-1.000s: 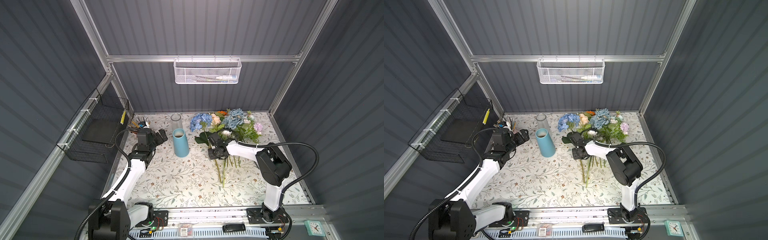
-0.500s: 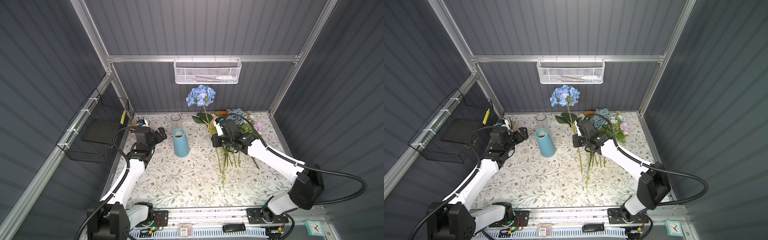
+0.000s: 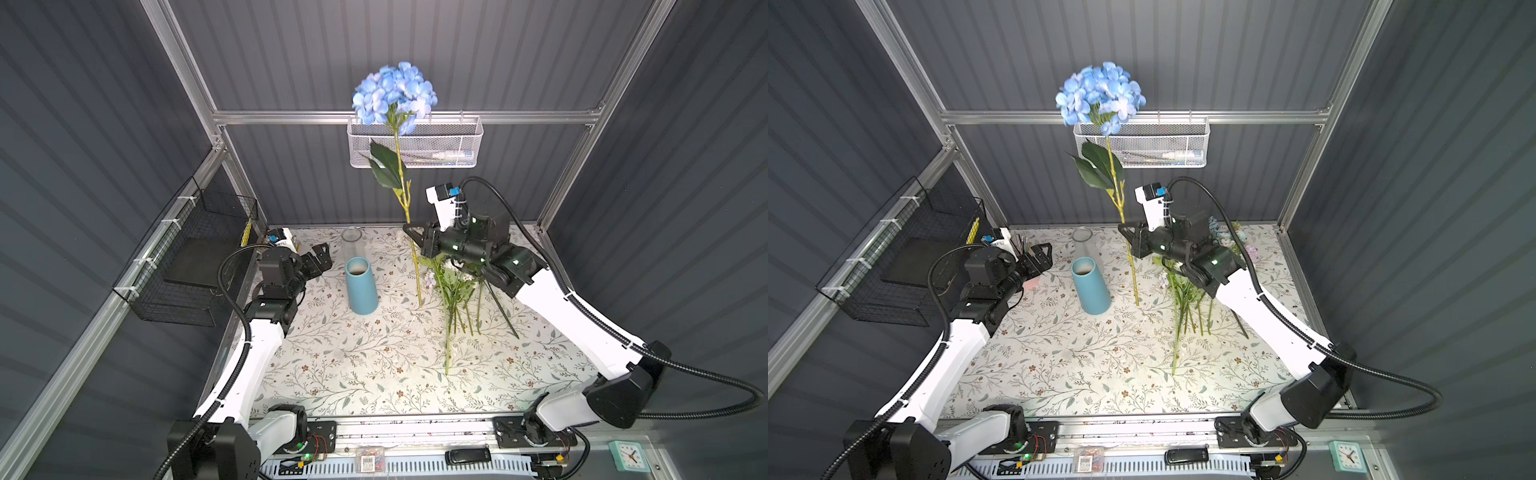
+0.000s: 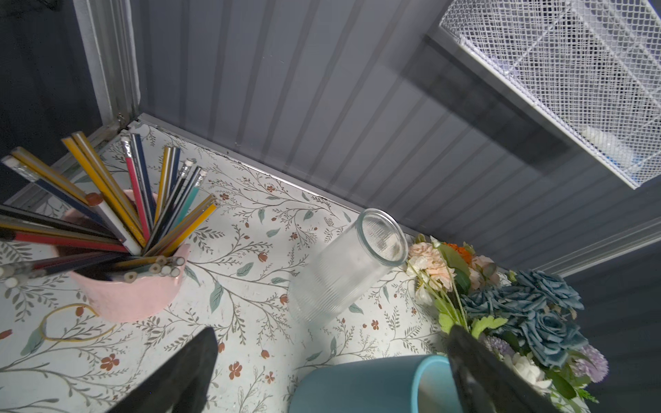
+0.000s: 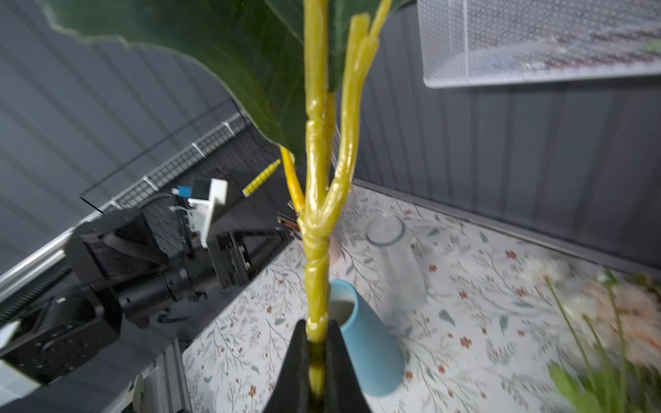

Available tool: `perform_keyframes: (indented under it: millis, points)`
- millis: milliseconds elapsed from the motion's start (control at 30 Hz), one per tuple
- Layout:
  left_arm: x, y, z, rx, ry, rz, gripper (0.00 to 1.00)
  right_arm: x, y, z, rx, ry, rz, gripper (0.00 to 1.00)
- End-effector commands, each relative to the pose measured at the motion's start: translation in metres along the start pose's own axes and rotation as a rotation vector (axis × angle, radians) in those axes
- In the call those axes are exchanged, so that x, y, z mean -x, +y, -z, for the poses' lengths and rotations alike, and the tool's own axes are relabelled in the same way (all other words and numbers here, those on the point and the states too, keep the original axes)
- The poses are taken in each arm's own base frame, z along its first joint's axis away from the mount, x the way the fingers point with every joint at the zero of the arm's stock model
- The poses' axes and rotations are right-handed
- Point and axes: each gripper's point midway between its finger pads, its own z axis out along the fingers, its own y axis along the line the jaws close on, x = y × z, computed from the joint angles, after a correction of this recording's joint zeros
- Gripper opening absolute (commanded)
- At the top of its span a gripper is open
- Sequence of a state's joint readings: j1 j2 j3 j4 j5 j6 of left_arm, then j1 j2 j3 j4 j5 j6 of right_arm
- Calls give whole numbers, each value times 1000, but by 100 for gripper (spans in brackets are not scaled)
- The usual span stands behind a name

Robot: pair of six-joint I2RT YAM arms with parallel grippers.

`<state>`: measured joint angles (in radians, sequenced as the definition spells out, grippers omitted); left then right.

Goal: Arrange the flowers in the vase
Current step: 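Lift the blue hydrangea with the right gripper and carry it over the teal vase, then lower the hydrangea stem into the teal vase while the left gripper steadies the vase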

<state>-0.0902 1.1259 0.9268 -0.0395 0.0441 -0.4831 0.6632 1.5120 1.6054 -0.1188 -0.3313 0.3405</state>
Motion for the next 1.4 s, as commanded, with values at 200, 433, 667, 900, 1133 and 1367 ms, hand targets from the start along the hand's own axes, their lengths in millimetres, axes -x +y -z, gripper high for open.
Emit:
perform_keyframes:
  millis: [200, 433, 667, 900, 1133, 1367]
  points:
    - [-31, 24, -14, -89, 110, 205, 100, 53, 54, -41, 227, -241, 110, 0]
    - [-57, 43, -10, -124, 169, 311, 100, 58, 67, -72, 280, -389, 208, 0]
    - [-63, 39, -1, -145, 190, 292, 100, 41, 58, -105, 287, -484, 282, 0]
    - [-63, 31, 1, -190, 198, 262, 100, 1, 42, -133, 264, -476, 365, 0]
    - [-43, -2, 6, -356, 188, 195, 100, -58, 22, -138, 189, -392, 446, 0]
    - [-20, -38, 27, -542, 130, 116, 100, -106, 5, -129, 138, -293, 453, 0]
